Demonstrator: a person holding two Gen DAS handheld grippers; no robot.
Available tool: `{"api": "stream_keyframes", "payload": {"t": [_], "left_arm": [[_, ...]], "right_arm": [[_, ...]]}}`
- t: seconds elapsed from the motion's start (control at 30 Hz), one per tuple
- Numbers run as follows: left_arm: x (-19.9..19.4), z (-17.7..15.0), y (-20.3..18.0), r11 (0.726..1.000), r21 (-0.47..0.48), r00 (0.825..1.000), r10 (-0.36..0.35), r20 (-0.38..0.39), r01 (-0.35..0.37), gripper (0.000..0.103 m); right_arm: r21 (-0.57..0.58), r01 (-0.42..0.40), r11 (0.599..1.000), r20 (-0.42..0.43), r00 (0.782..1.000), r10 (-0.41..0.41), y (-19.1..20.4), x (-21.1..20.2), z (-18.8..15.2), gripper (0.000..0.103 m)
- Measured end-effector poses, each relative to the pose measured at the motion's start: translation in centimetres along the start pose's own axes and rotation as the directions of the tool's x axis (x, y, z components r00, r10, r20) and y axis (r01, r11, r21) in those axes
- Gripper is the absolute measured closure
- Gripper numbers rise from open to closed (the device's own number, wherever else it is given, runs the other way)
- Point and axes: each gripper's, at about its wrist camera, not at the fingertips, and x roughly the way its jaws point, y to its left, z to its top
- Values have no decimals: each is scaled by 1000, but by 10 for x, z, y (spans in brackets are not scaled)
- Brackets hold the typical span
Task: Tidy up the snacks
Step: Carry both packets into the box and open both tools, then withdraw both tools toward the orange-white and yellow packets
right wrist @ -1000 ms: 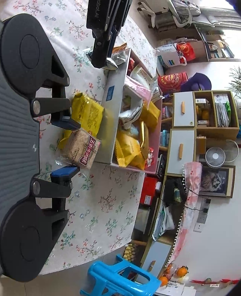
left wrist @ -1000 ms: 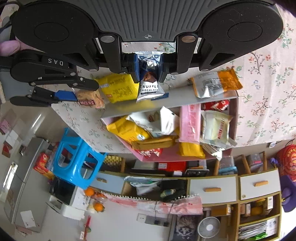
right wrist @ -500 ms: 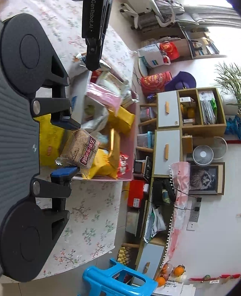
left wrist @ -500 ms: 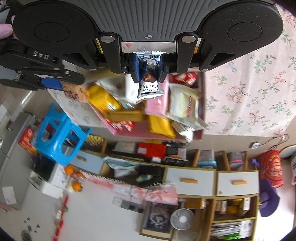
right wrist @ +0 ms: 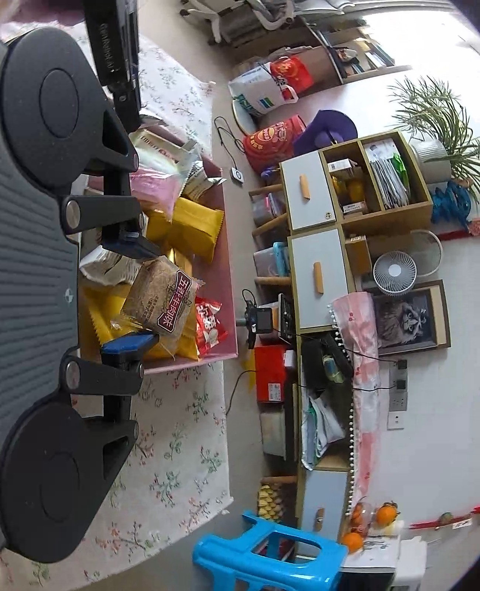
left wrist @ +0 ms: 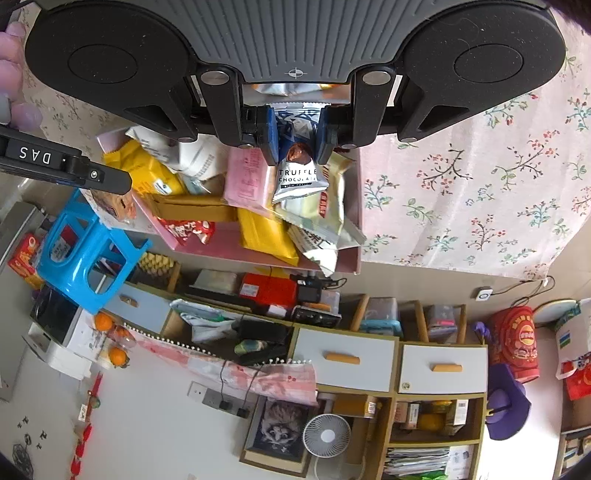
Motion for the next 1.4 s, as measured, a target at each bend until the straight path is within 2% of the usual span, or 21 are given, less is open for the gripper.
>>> {"api": "stream_keyframes", "payload": {"t": [0.27, 0.37, 0.43, 0.47, 0.63, 0.8, 0.9, 1.1, 1.4], "left_arm": [[6, -2, 8, 1000, -7, 1000, 1, 5, -1, 85], [6, -1, 9, 1000, -14, 1000, -9, 14, 9, 83], [6, -2, 10, 1000, -22, 1000, -9, 22, 10, 80], [6, -2, 11, 1000, -26, 1000, -11, 18, 11, 79], [5, -3, 14, 999, -50, 1000, -17, 8, 18, 65], [-4, -3, 14, 999, -36, 1000, -22, 21, 23, 39], [-10, -3, 15, 999, -21, 999, -25, 28, 26, 31], [-20, -6, 21, 999, -34, 999, -33, 15, 34, 23], [-30, -16, 23, 999, -26, 999, -31, -17, 31, 22]], "right_arm": [[3, -12, 1000, -19, 1000, 12, 6, 9, -3, 70], [9, -14, 1000, -7, 1000, 14, 6, 8, -3, 67], [17, -12, 1000, 1, 1000, 12, 5, 8, -2, 48], [20, -9, 1000, 7, 1000, 8, 4, 7, -2, 45], [9, -3, 1000, 7, 1000, 3, 3, 3, -2, 36], [-12, 19, 1000, 9, 1000, -19, 2, -5, -2, 28], [-11, 29, 1000, 12, 1000, -29, -2, -12, -3, 22], [-16, 54, 998, 5, 999, -54, -10, -25, -7, 17], [-65, 96, 993, -39, 994, -98, -15, -39, -24, 15]]}}
